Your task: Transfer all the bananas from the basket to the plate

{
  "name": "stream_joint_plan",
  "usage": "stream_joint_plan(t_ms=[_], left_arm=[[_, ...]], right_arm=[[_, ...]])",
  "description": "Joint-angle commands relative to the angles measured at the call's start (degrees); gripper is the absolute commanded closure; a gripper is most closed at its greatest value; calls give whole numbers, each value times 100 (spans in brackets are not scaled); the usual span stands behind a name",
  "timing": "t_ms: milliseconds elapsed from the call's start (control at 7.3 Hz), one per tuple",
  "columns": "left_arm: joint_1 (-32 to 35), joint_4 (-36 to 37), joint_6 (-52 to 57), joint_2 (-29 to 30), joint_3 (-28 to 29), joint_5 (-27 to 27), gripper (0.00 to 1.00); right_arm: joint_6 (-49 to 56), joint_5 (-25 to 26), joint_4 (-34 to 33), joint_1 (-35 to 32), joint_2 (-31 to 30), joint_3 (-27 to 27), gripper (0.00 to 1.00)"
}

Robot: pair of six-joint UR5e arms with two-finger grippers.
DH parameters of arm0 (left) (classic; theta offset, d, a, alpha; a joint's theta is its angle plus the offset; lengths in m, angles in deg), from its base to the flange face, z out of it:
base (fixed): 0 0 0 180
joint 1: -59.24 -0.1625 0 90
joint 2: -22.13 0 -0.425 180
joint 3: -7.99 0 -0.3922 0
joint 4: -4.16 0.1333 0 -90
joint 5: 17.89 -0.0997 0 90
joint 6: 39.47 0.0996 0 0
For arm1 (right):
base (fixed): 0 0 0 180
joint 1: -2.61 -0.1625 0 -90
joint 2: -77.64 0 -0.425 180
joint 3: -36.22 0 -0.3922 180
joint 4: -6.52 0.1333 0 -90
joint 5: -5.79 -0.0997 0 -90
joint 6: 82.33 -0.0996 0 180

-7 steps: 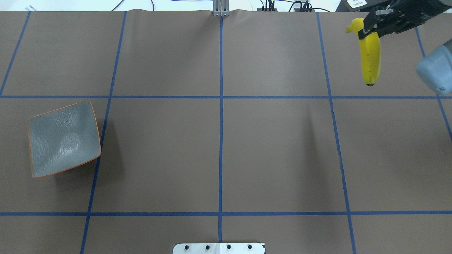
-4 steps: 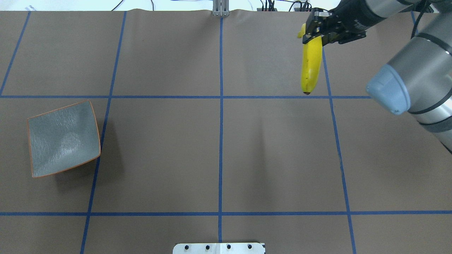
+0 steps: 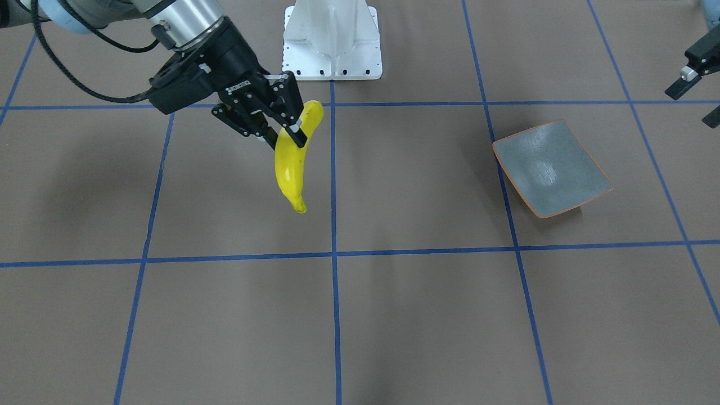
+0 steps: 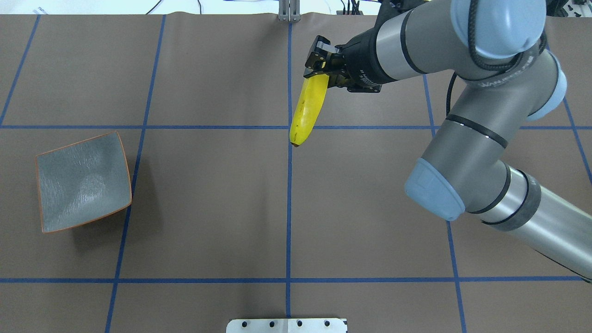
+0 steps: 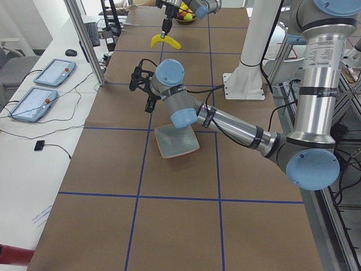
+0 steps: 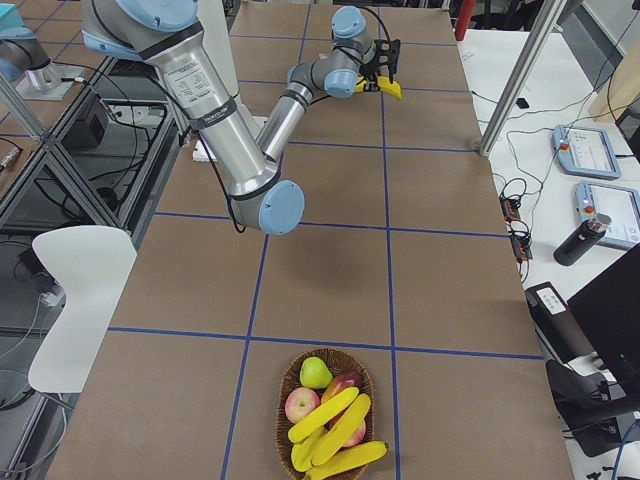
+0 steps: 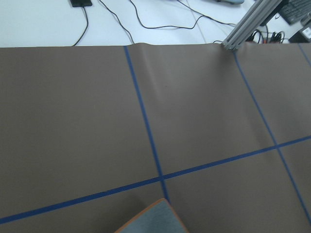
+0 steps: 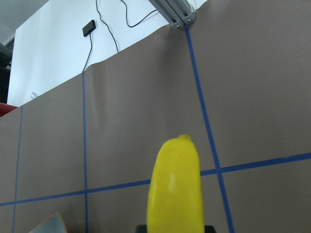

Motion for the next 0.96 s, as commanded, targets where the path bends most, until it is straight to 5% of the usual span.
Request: stream_joint_plan(t_ms=[0,822], left_arm=[[-912,-172,-1359,538,-207,-924,0],[-2567,374,-1336,2015,-182,-859,0]], right_arm=[[-204,280,27,223,180,-20,100],[-187,254,27,328,408,-12,100]])
